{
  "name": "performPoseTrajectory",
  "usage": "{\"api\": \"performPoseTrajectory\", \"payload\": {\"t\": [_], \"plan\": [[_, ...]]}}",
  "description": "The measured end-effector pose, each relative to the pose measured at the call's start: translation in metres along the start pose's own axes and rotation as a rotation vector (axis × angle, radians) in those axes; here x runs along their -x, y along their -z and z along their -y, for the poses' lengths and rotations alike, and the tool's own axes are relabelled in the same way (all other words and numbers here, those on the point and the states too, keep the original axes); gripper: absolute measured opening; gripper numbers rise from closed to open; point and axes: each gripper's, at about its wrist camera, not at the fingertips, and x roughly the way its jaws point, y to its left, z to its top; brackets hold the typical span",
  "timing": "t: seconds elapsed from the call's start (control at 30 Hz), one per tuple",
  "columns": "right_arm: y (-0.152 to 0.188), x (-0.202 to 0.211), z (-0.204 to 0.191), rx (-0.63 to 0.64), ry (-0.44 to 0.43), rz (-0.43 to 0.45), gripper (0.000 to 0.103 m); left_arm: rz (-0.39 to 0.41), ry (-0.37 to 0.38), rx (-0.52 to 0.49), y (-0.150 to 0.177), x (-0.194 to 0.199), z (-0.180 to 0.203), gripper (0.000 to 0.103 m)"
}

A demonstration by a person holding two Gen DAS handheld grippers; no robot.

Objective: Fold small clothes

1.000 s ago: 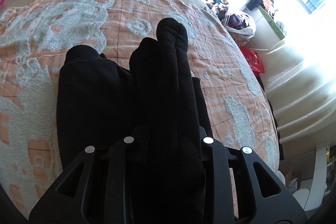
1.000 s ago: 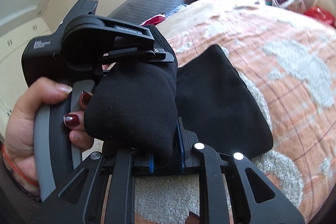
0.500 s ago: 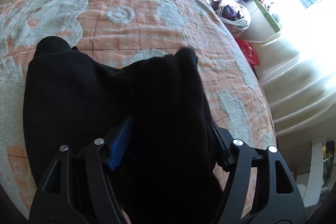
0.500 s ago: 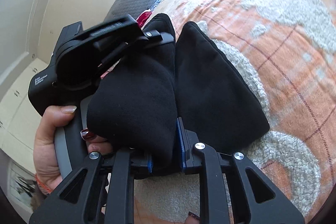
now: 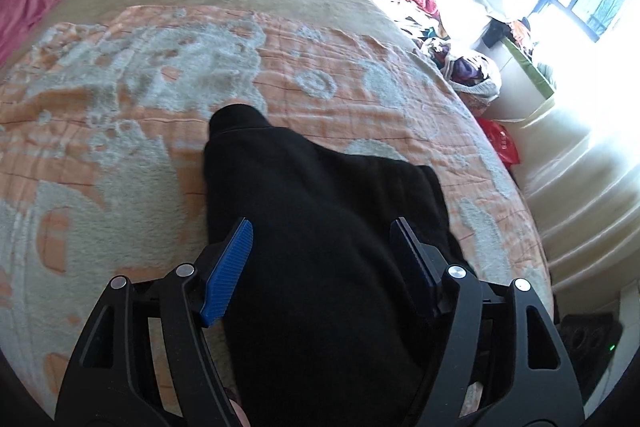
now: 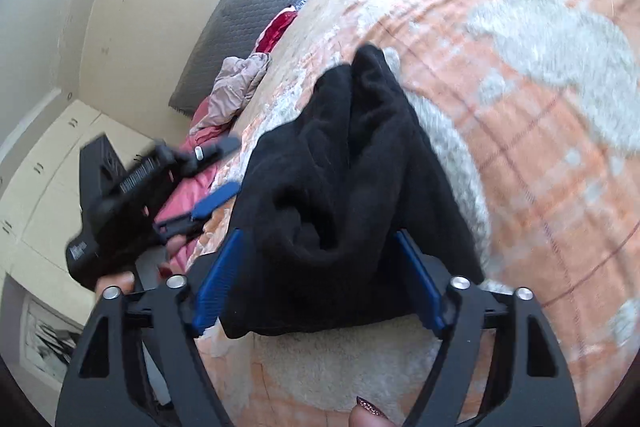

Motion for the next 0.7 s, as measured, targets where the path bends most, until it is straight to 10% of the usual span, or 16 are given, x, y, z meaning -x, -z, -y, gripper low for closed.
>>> {"api": "performPoseTrajectory", "payload": {"t": [0.37,0.53,0.7], "plan": [[-0.052,-0.049,-0.004,0.119,-0.012,-0.231,0.078,-0.011,-0.11,-0.159,0.045,0.003,0.001,0.063],[-0.062,-0.058,-0.001,0.147,0.014,-0.259,0.066,-0.001,-0.119,-0.18,0.047,0.005,0.003,0.063],[-0.065,-0.068,-0.005,0.282,0.046,-0.285,0.03,0.007,-0.134,-0.193,0.048,0.006,0.005,0.063]]}}
